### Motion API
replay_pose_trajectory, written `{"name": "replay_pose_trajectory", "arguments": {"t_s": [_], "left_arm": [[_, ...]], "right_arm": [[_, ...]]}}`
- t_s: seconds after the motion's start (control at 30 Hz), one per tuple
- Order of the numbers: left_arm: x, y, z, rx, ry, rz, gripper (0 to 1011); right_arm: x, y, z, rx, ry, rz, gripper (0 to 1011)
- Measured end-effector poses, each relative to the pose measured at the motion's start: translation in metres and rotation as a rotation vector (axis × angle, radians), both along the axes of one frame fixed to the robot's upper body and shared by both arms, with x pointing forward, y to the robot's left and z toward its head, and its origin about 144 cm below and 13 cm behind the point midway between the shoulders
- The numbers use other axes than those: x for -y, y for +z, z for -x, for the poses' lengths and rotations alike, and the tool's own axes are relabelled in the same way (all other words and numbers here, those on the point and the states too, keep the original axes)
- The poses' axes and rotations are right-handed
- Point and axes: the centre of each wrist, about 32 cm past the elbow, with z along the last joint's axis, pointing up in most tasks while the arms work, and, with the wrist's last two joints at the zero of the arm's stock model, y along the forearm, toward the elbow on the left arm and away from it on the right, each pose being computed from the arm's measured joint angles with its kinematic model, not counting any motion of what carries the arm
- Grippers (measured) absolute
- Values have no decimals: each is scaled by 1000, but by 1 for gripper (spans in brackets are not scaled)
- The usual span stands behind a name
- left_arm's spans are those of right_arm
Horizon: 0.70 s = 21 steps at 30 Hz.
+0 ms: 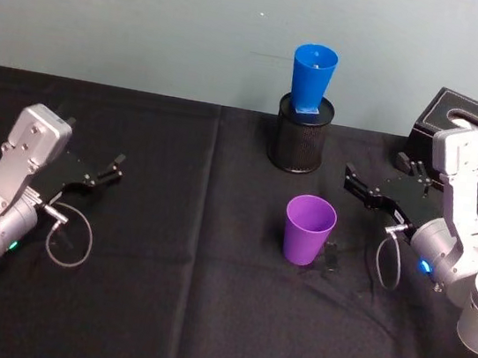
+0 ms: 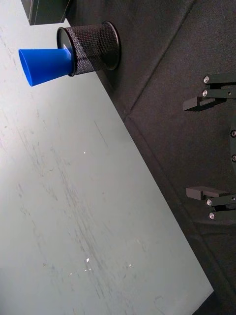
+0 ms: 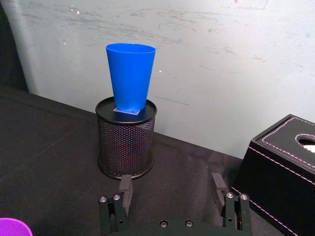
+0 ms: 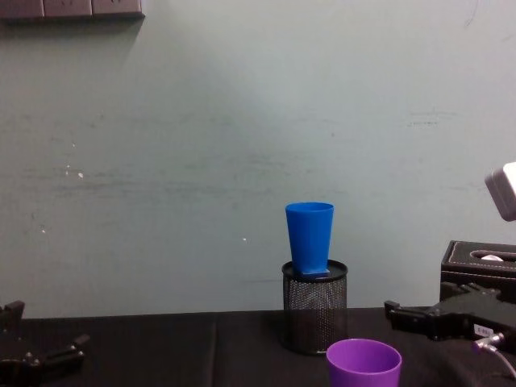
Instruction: Pick up one cup with a gripper and tap it against the other cup.
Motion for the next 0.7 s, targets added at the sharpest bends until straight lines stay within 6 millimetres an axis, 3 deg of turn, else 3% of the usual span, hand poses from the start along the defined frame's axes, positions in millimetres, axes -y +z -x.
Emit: {"name": "replay_pose_trajectory", "arguments": {"t_s": [0.7], "left_arm": [[0,0,0,0,0,0,1005]], "right_arm": [[0,0,0,0,0,0,1003]]}}
